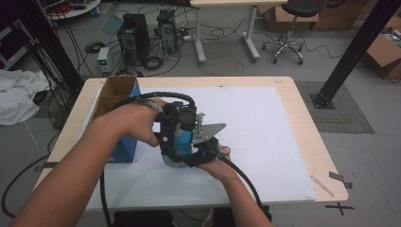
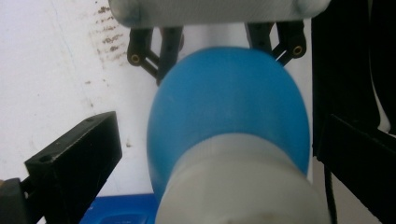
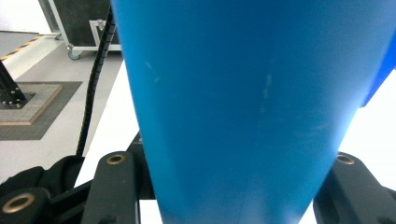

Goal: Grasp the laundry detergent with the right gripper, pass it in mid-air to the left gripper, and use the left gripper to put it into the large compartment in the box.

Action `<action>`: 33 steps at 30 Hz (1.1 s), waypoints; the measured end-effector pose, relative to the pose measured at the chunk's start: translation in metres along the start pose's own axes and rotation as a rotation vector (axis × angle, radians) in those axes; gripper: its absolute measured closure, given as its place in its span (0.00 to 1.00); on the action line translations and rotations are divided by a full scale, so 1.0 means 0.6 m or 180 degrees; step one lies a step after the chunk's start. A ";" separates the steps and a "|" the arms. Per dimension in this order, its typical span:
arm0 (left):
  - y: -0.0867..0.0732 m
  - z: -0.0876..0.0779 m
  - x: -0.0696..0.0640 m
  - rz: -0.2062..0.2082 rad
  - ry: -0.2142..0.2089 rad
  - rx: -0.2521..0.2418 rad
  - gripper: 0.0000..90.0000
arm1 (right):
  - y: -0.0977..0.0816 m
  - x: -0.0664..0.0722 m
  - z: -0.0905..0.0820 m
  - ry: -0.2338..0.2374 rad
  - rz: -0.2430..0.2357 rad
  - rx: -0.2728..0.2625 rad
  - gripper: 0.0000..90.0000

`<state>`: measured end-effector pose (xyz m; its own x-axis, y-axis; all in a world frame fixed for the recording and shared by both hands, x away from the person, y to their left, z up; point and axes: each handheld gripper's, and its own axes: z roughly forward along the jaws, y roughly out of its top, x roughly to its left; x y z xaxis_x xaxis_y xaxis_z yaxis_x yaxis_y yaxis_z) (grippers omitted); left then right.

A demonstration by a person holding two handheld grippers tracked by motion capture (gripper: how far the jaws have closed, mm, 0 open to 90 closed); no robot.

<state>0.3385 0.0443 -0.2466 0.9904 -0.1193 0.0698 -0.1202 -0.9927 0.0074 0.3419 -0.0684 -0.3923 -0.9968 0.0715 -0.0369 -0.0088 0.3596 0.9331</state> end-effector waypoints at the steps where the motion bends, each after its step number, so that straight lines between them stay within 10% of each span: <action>1: -0.001 0.001 -0.001 -0.0006 0.0007 -0.0015 0.00 | 0.000 0.000 -0.001 -0.0012 -0.0012 0.0004 0.50; 33: -0.002 0.007 -0.003 0.0053 0.0058 0.0038 0.17 | 0.001 0.006 0.003 0.0008 0.0051 -0.0038 0.50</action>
<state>0.3369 0.0460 -0.2511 0.9868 -0.1356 0.0880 -0.1356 -0.9907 -0.0058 0.3386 -0.0661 -0.3926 -0.9970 0.0750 -0.0210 0.0064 0.3473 0.9377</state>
